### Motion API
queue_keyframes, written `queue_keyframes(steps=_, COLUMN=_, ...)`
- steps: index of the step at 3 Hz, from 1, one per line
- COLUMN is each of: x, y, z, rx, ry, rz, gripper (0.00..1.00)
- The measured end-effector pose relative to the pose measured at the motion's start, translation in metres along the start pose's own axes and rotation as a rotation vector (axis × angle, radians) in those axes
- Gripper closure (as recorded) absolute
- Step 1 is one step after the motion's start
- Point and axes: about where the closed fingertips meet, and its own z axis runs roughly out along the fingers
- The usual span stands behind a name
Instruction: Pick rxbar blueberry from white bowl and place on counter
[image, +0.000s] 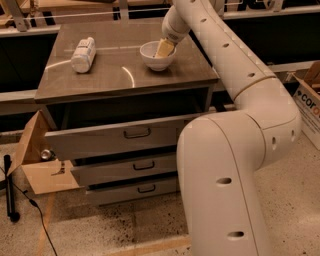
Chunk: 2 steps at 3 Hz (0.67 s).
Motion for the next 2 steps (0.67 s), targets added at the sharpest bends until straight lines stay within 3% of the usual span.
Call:
queue_keyframes(steps=1, x=0.0032, y=0.0038, z=0.0028, rx=-0.021, ry=0.019, rz=0.045, gripper=0.00)
queue_keyframes(steps=2, x=0.0051, y=0.0042, z=0.0058, rx=-0.025, ry=0.035, rz=0.076, gripper=0.16)
